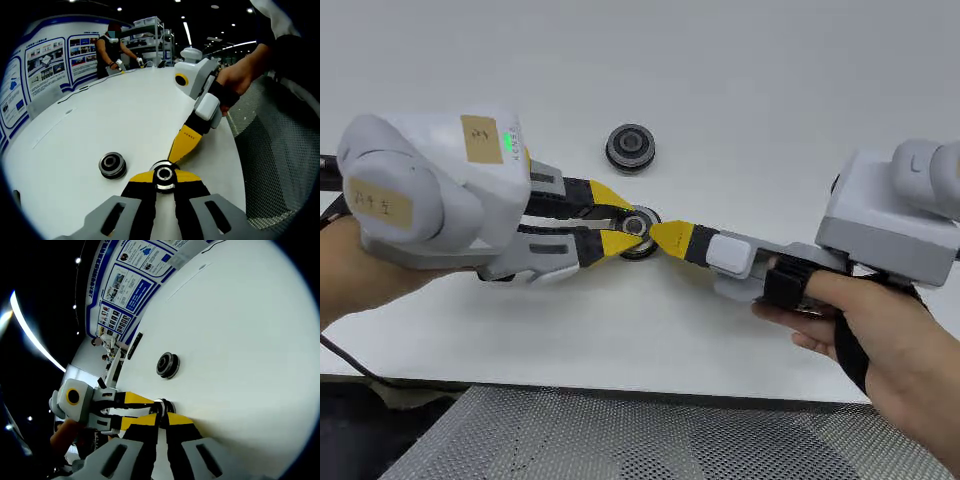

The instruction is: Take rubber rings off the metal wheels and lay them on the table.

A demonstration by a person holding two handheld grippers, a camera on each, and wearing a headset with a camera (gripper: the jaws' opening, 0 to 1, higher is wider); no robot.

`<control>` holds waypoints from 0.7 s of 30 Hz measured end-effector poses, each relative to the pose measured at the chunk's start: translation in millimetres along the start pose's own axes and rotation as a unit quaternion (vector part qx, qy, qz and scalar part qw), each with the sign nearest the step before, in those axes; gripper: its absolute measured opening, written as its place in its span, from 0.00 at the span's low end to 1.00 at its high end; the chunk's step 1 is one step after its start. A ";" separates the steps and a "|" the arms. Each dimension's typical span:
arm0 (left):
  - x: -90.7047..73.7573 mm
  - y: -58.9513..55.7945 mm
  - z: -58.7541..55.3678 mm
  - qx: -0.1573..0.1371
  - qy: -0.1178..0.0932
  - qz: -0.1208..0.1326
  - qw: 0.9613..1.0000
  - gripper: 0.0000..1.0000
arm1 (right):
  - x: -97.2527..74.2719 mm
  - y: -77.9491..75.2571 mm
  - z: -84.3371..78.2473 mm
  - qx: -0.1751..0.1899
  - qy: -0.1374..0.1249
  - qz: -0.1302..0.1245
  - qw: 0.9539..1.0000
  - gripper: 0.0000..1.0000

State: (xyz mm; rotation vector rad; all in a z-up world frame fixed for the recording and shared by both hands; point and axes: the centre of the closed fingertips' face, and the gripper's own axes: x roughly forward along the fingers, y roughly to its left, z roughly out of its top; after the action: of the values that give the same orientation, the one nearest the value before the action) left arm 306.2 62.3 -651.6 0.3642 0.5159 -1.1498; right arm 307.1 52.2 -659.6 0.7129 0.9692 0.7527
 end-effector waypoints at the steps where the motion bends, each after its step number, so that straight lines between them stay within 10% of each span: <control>1: 0.0 0.0 0.1 0.000 0.000 0.000 1.000 0.12 | 0.0 -0.3 -0.1 0.001 0.001 -0.001 1.000 0.06; 21: 0.0 0.4 -0.1 0.001 -0.001 0.001 1.000 0.12 | -2.6 5.0 -0.2 -0.042 0.008 -0.019 0.999 0.01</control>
State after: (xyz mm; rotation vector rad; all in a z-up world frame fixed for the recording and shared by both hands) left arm 306.6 62.5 -651.7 0.3651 0.5134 -1.1488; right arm 304.8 52.8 -654.5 0.6146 0.9576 0.7629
